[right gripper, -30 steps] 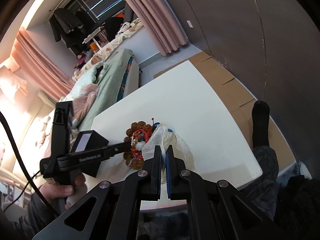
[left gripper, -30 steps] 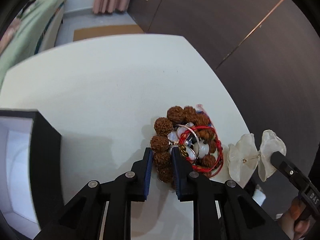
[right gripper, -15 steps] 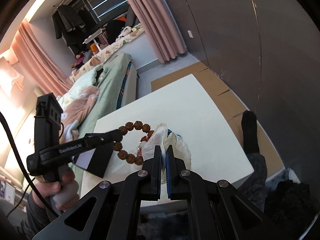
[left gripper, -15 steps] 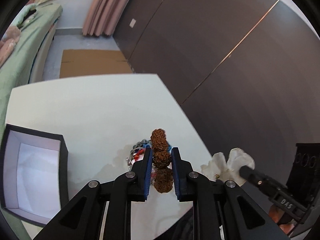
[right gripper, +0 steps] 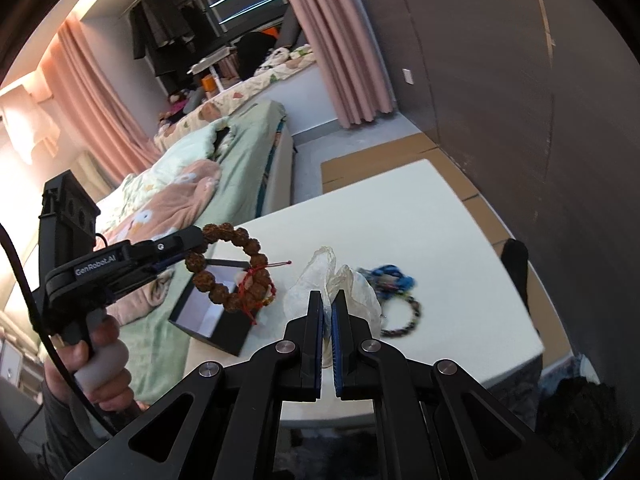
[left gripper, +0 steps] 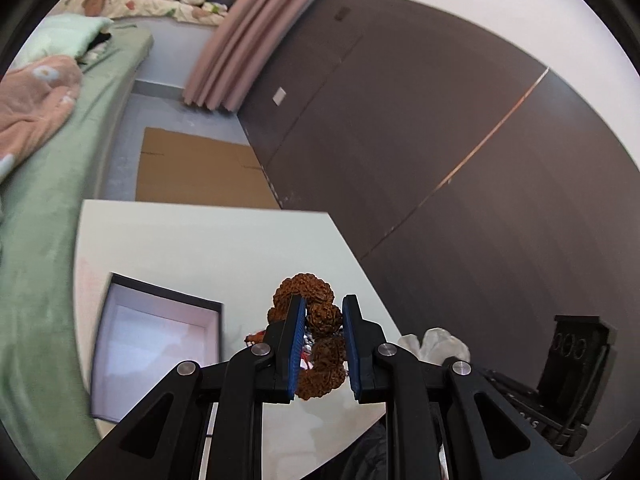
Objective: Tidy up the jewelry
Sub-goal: 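Carry the bead bracelet with the left tool into the black box and release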
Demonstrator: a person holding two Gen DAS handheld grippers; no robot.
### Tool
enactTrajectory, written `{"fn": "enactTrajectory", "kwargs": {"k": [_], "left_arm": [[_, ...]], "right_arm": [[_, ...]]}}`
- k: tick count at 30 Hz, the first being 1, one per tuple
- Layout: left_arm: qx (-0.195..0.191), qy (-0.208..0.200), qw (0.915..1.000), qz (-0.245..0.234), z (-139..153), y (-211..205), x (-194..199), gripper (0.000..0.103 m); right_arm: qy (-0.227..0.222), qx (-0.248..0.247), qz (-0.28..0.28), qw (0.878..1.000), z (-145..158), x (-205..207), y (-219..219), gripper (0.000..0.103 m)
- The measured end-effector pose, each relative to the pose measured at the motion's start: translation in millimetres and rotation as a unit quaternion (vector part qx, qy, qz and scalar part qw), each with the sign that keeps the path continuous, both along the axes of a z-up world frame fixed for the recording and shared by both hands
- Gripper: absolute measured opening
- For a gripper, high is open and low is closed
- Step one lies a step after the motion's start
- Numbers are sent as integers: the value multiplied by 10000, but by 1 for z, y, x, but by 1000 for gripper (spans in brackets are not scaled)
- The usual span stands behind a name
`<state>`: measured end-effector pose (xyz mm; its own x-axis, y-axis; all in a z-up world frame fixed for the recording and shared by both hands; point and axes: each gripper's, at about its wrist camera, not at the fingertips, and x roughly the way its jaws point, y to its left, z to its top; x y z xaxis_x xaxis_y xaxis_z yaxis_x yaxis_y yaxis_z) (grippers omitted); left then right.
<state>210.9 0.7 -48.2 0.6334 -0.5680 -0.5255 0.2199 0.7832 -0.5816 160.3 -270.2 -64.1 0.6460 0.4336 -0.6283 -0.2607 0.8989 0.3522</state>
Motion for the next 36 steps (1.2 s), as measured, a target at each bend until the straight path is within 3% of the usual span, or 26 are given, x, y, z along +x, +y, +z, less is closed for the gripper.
{"fn": "enactTrajectory", "kwargs": {"k": [11, 19, 20, 22, 23, 32, 34, 36], "left_arm": [[-239, -205, 9981, 522, 6, 64, -17, 20], [-346, -288, 9958, 791, 13, 88, -26, 20], [-347, -291, 9957, 814, 13, 89, -26, 20], [-327, -283, 9955, 838, 13, 88, -26, 19], [-319, -264, 9955, 848, 12, 88, -25, 19], [-459, 40, 9969, 634, 2, 77, -11, 20], [-254, 183, 9957, 867, -2, 78, -7, 23], [119, 364, 9926, 1154, -4, 78, -3, 35]], "right_arm": [[-104, 189, 581, 9981, 16, 19, 70, 6], [-46, 475, 1203, 9916, 19, 39, 128, 7], [50, 497, 1303, 9902, 16, 42, 134, 10], [307, 460, 1335, 9895, 6, 49, 143, 51], [301, 466, 1258, 9905, 3, 50, 143, 56], [503, 449, 892, 9937, -19, 45, 110, 57], [588, 488, 752, 9942, -25, 45, 97, 57], [660, 484, 614, 9948, -30, 44, 84, 57]]}}
